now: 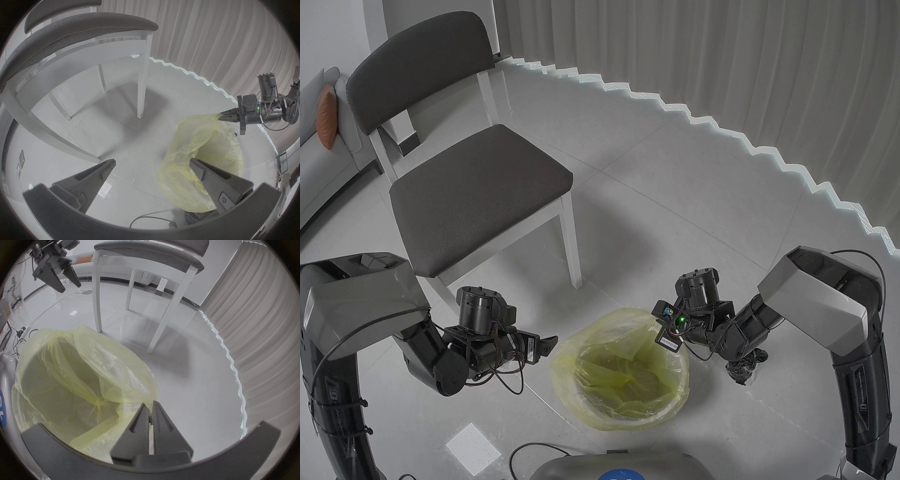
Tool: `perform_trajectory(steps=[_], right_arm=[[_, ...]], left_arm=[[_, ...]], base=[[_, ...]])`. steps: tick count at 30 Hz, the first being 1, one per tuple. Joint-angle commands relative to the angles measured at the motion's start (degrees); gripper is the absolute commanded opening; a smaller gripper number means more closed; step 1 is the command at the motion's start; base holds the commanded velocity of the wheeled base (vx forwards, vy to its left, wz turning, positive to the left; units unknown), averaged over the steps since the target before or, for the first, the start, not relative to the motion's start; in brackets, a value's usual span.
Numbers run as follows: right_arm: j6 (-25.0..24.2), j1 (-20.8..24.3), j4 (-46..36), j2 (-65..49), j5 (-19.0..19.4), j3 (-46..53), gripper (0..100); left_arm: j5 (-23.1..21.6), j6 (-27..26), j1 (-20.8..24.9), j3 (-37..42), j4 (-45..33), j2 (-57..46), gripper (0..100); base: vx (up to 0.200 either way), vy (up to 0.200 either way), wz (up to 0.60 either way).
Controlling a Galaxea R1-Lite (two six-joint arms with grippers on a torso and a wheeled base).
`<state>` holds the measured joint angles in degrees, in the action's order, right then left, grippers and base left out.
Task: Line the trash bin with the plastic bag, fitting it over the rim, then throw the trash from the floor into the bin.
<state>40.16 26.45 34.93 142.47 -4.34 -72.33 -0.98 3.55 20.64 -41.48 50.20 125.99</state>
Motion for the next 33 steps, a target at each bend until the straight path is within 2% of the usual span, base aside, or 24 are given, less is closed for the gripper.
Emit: perform_trajectory(steps=[1,9,14,15,26,33], right_arm=[[-0.2,0.0,0.2,-1.5,0.3,1.3,0],[-6.3,0.4,-1.7,-5.6,1.9,3.8,0],[-7.5,-0.4,-3.0,-5.6,3.5,3.8,0],[-7.6,-0.5,-3.0,-5.4,3.5,3.7,100],[-7.9,-1.8,-2.7,-5.3,3.6,2.9,100],[-9.9,-2.6,-2.8,-5.4,4.0,2.1,100]], left_arm=[[-0.1,0.1,-0.2,0.2,0.1,0.2,100],[-0.3,0.1,-0.2,0.2,0.1,0.1,100],[-0.3,0.1,-0.2,0.3,0.1,0.1,100],[-0.3,0.1,-0.2,0.2,0.1,0.1,100],[-0.3,0.1,-0.2,0.2,0.1,0.2,100],[-0.3,0.1,-0.3,0.2,0.1,0.3,100]], base=[[0.0,0.0,0.0],[0.0,0.0,0.0],[0.0,0.0,0.0],[0.0,0.0,0.0],[0.0,0.0,0.0],[0.0,0.0,0.0]])
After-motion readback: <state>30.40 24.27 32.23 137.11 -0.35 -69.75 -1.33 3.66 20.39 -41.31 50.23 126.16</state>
